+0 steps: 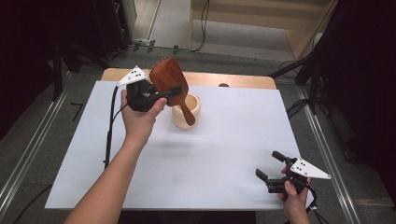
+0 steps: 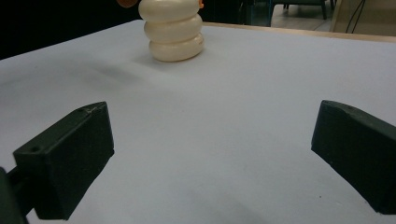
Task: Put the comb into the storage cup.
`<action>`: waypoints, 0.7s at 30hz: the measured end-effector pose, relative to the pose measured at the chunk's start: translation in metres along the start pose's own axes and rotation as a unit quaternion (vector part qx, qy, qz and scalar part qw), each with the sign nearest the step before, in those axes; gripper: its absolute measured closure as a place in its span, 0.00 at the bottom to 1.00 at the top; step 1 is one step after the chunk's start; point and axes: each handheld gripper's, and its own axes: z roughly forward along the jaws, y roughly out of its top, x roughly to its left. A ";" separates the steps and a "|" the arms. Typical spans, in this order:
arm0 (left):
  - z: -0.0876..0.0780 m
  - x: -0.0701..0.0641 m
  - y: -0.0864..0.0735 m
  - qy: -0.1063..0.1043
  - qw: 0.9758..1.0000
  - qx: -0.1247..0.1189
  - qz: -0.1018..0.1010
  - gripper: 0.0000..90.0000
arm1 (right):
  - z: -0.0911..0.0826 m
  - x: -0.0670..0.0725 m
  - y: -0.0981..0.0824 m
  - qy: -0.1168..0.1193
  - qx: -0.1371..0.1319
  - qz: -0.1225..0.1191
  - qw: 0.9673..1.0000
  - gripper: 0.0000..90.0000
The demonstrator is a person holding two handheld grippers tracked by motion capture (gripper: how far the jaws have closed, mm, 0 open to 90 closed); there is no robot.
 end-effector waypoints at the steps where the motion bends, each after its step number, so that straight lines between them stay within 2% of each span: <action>1: 0.001 0.001 0.001 0.001 1.000 -0.002 0.000 0.63 | 0.000 0.000 0.000 0.000 0.000 0.001 1.000 0.00; 10: 0.007 0.006 0.013 0.011 1.000 -0.011 0.002 0.63 | 0.000 0.000 0.000 0.000 -0.001 0.002 1.000 0.00; 21: 0.016 0.015 0.017 0.030 0.999 -0.009 0.006 0.63 | 0.000 -0.001 0.000 0.002 -0.002 0.002 1.000 0.00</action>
